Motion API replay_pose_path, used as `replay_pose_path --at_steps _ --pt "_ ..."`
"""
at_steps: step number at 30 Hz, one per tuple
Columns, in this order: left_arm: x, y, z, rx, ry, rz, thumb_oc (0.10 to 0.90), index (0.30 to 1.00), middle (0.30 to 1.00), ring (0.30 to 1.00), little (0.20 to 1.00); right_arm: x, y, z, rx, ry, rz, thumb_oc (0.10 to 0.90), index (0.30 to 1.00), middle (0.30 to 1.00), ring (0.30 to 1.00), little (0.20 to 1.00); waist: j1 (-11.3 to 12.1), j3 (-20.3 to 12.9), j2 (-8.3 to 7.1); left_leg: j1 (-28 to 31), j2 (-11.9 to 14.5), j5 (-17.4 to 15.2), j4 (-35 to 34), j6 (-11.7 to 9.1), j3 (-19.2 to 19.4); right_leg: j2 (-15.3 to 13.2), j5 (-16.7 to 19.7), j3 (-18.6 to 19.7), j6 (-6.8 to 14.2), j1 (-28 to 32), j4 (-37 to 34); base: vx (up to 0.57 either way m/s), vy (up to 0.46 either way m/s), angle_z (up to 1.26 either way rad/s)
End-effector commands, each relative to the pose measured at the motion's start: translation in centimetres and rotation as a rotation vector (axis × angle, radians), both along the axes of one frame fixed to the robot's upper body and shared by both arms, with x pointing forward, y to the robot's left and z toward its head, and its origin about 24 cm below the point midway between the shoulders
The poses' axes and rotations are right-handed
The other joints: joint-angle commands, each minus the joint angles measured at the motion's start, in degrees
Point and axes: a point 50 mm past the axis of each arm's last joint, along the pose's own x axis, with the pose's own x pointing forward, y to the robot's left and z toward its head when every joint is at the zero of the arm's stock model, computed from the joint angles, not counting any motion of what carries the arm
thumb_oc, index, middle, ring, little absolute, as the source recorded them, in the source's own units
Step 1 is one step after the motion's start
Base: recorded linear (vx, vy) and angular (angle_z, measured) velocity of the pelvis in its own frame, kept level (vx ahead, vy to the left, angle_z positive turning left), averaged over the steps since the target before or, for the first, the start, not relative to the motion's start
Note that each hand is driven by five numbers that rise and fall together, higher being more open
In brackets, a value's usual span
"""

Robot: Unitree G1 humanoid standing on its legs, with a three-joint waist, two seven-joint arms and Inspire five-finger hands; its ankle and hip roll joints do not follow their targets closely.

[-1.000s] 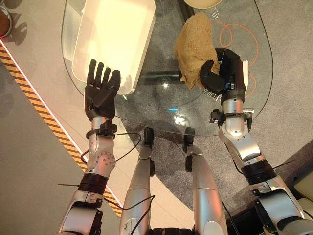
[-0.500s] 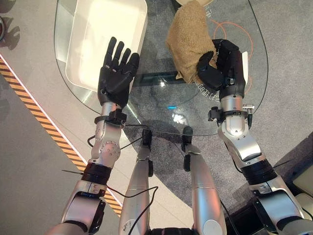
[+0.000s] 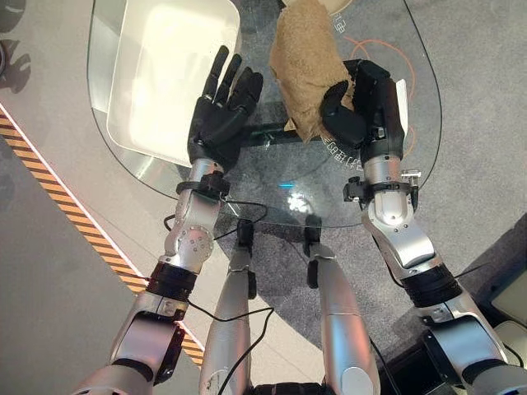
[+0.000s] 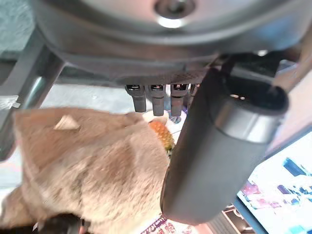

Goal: Wipe the table with a cloth and put it in the basket.

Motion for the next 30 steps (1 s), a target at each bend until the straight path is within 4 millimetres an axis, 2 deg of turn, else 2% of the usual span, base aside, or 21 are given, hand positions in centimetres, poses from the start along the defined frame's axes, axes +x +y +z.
replay_pose_path --at_steps 1,9,13,30 --pt "-1.4 -1.3 6.1 -0.046 -0.253 -0.092 0.800 0.900 0.900 0.900 0.900 -5.4 3.3 9.1 0.059 -0.511 0.238 0.100 0.300 0.300 0.300 0.200 0.2 -1.6 -1.25 1.9 -3.6 -3.8 1.9 3.2 5.7 4.6 -1.8 -1.4 0.3 4.2 -2.2 0.00 0.000 0.00" --pt "-1.5 -2.6 6.8 -0.053 -0.254 -0.167 0.800 0.900 0.900 0.900 0.900 -5.4 4.0 9.3 0.020 -0.508 0.285 0.100 0.300 0.300 0.300 0.200 -0.1 -1.6 -1.25 2.3 -3.6 -3.9 1.5 3.0 5.8 4.4 -1.7 -1.4 0.4 4.8 -2.7 0.00 0.000 0.00" --pt "-1.3 -2.8 6.9 -0.046 -0.231 -0.145 0.800 0.900 0.900 0.900 0.900 -5.5 4.4 9.4 0.006 -0.515 0.308 0.100 0.300 0.300 0.300 0.200 -0.2 -1.6 -1.35 2.2 -3.6 -3.8 1.5 2.9 5.7 4.4 -1.6 -1.4 0.5 4.7 -2.8 0.00 0.000 0.00" --pt "-0.9 -1.6 7.7 -0.066 -0.261 -0.037 0.800 0.900 0.900 0.900 0.900 -5.5 4.8 9.6 -0.041 -0.518 0.348 0.100 0.300 0.300 0.300 0.200 -0.1 -1.6 -1.43 1.8 -3.6 -3.7 1.6 2.6 5.5 4.3 -1.7 -1.5 0.6 4.6 -3.0 0.00 0.000 0.00"
